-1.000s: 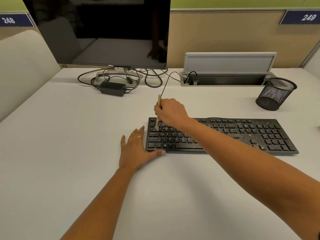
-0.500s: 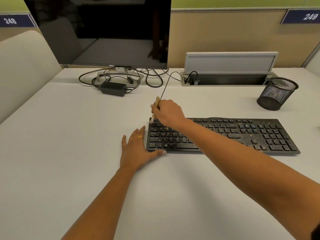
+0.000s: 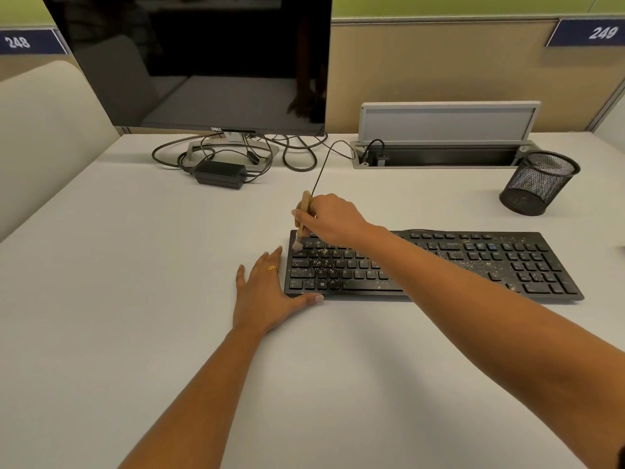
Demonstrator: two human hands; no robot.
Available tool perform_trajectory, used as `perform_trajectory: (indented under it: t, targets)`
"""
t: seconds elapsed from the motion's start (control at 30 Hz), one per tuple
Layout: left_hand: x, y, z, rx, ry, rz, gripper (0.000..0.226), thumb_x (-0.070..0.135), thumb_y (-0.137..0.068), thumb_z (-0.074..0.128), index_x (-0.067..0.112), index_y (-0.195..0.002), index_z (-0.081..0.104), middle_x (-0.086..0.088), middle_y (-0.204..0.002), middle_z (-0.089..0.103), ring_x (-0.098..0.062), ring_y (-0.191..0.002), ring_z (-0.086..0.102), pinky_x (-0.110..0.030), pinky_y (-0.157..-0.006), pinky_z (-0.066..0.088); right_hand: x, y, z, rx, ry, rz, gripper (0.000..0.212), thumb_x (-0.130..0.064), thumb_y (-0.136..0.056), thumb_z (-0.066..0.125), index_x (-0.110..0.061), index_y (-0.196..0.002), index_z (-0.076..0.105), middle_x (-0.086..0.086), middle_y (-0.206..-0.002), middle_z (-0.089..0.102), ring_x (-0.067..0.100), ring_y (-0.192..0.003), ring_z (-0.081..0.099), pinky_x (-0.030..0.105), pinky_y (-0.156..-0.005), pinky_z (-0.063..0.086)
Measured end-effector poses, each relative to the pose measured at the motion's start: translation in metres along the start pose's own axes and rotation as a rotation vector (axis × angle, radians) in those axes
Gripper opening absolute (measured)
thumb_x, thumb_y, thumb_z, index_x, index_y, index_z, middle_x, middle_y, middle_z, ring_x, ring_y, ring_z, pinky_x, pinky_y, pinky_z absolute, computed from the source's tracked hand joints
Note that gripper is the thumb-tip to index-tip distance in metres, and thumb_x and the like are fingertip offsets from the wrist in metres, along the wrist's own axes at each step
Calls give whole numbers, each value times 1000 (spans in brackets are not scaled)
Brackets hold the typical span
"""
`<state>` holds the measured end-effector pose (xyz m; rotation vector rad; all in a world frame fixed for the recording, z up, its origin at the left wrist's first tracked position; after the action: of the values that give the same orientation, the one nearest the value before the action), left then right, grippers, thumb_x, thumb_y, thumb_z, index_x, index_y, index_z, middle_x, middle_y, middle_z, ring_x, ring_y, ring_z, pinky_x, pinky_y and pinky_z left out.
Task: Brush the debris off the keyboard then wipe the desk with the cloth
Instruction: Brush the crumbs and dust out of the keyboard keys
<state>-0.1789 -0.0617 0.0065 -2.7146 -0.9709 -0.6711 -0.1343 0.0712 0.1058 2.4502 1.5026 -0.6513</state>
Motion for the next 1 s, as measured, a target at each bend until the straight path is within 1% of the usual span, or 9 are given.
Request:
perform_trajectory:
  t: [0.07,0.13,0.2,0.3,0.47,0.63,0.7,0.87,1.0]
  targets:
    - [0,0,0,-2,-2,1,125,87,-52,46,20,-152,14,3,-158,21,-9,-146,10,-42,-119,-4,1,1,-3,18,108,-10,42,-34,-100,34,-7,-93,65,8,-92,69,25,-85,61,33,-72,42]
    - [0,0,0,1,8,2,125,87,-51,46,20,-152,14,4,-158,21,-9,-146,10,-42,-119,-5,3,0,-6,63,129,1,42,-32,-100,32,-6,-97,64,10,-93,68,28,-86,62,34,-72,44]
    - [0,0,0,8,17,3,126,87,-50,46,20,-152,15,4,-158,21,-9,-146,10,-42,-119,-4,7,-1,-8,113,47,34,43,-33,-100,33,-5,-98,64,10,-94,69,28,-87,62,37,-75,49]
    - [1,0,-1,10,25,2,126,87,-50,47,20,-152,16,4,-158,21,-8,-146,10,-42,-119,-5,11,1,-5,163,-34,72,45,-34,-100,34,-4,-96,67,10,-93,70,28,-86,63,38,-77,50]
    - [0,1,0,6,21,4,130,92,-50,52,19,-152,16,4,-157,22,-8,-146,11,-42,-119,-5,6,2,4,87,15,58,43,-30,-99,33,-2,-94,65,12,-89,69,29,-83,64,39,-75,51]
    - [1,1,-1,7,24,6,129,91,-50,52,20,-152,17,4,-157,22,-9,-146,11,-42,-119,-4,6,-1,-2,145,-16,69,45,-34,-100,33,-3,-96,66,10,-93,70,28,-87,63,40,-79,50]
    - [1,1,0,9,23,7,128,89,-50,49,20,-152,16,4,-157,23,-8,-146,11,-42,-119,-4,8,-2,0,105,8,64,45,-34,-100,33,-3,-96,65,11,-93,70,28,-87,63,40,-79,50]
    - [0,1,0,0,16,4,129,91,-50,50,20,-152,16,3,-157,23,-9,-146,11,-43,-119,-4,8,-2,-2,40,-112,13,40,-31,-100,37,-8,-90,67,7,-89,71,20,-79,62,31,-71,46]
    - [0,0,0,-9,8,1,130,94,-50,48,20,-152,15,3,-158,21,-9,-146,10,-42,-119,-5,9,2,-3,9,131,-27,43,-35,-100,33,-7,-93,65,7,-91,68,23,-83,60,30,-69,40]
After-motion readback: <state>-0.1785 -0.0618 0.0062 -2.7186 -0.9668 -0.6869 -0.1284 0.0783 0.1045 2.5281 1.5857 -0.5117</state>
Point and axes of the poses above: each hand's wrist, its own y-axis away from the middle knuckle, its own z-axis out of the palm, x = y × z, the point moved 6 cm from there along -y, towards the middle knuckle
